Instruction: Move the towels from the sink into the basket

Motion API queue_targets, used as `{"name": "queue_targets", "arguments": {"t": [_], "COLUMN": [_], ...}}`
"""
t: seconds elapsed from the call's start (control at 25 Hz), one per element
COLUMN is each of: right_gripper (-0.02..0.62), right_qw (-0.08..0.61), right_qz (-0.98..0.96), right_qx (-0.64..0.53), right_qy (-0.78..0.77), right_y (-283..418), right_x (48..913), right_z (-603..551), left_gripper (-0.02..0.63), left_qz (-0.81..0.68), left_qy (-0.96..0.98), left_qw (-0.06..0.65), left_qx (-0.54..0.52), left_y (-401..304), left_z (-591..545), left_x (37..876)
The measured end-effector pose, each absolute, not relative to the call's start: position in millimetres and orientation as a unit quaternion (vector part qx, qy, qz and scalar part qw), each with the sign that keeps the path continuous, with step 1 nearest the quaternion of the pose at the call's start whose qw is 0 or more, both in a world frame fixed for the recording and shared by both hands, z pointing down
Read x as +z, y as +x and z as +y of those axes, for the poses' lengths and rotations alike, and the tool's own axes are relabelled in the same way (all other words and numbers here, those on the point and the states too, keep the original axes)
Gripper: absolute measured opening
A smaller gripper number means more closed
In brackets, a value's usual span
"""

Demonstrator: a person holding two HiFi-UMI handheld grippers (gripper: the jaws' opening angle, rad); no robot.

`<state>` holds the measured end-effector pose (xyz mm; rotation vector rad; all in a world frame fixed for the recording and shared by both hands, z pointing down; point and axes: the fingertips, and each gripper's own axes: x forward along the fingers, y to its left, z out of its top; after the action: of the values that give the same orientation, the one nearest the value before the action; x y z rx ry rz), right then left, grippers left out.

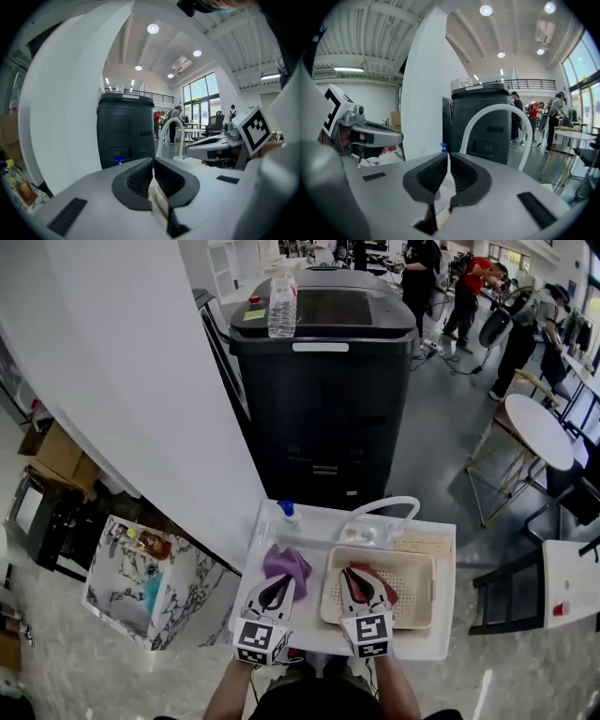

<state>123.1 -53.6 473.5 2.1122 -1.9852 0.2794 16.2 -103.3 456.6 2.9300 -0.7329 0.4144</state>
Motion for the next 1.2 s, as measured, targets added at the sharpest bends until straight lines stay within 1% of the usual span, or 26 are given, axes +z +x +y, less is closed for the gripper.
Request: {"name": "queue_targets", "arguments": {"t": [0.4, 0.72, 1.2], "right_gripper": [0.040, 0.040, 0.040], "right_qw": [0.130, 0.160, 0.201], "right_qz": [-0.725, -0.754, -0.766], "right_qx": [0.097, 0.117, 0.163], "right_qy": [0.669, 0.626, 0.589], "right_y": [69, 37, 24], "right_x": [484, 516, 579], "right_z": [-86, -111, -133], "left_gripper": [0.017, 0.017, 0.017], "left_qz": [-0.294, -0.331, -0.350], "left_qy": [0.945, 0.928, 0.910], "left_qw": [0.058, 0.089, 0.133], "left_qx": [0.134, 0.146, 0.181], "left_y": [-34, -66, -83], "left_z": [-123, -138, -154], "left_x": [463, 488, 543]}}
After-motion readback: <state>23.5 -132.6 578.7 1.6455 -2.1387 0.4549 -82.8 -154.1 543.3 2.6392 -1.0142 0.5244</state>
